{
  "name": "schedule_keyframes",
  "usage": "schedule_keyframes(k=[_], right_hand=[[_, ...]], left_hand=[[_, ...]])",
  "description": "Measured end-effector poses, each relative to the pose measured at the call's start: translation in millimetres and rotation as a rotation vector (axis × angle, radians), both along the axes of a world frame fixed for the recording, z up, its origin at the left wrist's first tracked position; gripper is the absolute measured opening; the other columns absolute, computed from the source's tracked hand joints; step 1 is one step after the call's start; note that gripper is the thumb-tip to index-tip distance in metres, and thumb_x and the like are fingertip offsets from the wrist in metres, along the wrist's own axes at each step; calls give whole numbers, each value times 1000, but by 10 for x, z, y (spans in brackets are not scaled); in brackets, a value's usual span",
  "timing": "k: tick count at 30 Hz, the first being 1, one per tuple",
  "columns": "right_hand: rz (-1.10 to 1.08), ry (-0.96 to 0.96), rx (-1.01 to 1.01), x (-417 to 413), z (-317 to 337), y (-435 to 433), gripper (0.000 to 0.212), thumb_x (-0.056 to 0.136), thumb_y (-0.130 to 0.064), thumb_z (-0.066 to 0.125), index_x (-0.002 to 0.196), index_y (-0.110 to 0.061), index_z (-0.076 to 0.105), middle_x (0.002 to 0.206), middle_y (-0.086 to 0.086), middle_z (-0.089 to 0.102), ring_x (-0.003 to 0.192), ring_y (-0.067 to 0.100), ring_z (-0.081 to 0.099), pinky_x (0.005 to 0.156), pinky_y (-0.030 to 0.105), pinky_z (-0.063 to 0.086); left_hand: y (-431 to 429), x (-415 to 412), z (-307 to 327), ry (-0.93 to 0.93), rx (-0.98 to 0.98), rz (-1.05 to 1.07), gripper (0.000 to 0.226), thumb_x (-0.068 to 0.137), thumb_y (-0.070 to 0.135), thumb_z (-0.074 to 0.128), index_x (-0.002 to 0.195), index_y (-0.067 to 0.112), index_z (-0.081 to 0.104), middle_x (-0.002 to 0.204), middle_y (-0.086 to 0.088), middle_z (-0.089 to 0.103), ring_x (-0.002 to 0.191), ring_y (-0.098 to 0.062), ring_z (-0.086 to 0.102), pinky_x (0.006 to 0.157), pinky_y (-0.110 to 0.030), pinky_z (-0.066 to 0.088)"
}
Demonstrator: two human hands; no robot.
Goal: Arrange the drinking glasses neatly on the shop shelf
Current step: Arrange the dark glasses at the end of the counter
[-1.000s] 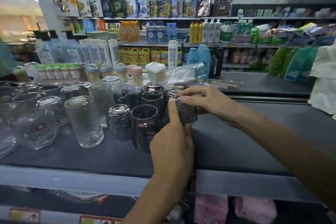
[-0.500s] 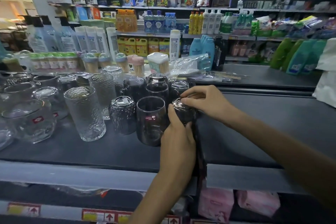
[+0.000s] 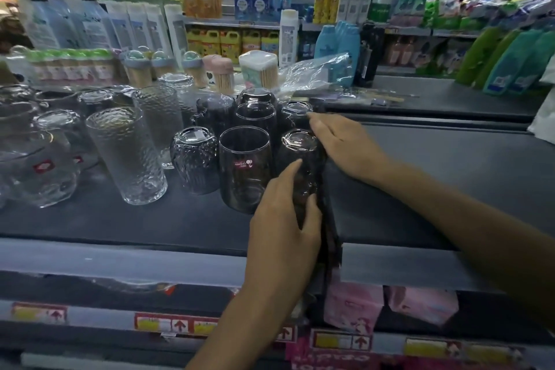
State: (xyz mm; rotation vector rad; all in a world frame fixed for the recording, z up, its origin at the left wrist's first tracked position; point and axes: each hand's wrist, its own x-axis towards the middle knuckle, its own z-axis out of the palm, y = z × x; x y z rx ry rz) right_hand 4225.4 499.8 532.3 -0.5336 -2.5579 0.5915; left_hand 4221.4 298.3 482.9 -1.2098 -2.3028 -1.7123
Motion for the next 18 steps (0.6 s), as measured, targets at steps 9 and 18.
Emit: schedule_keyframes(k=[9,18], right_hand=[[26,98,200,302,314,-245,37,97,-35,64,132,-23,65,123,1,69,113,20,62,101,38,49],[207,418,110,648,395,-1284,28,95,-19,70,123,-17,71,112,-7,71,101,4,66,88,13,50]], left_hand=[[-152,-26,75,166,97,3,31,99,12,63,128,22,64,114,13,64,99,-7,64,79,-35,56],[-907,-334,294,256,165,58,27,99,16,64,125,23,65,108,15,66,101,-11,67,82,-27,53]])
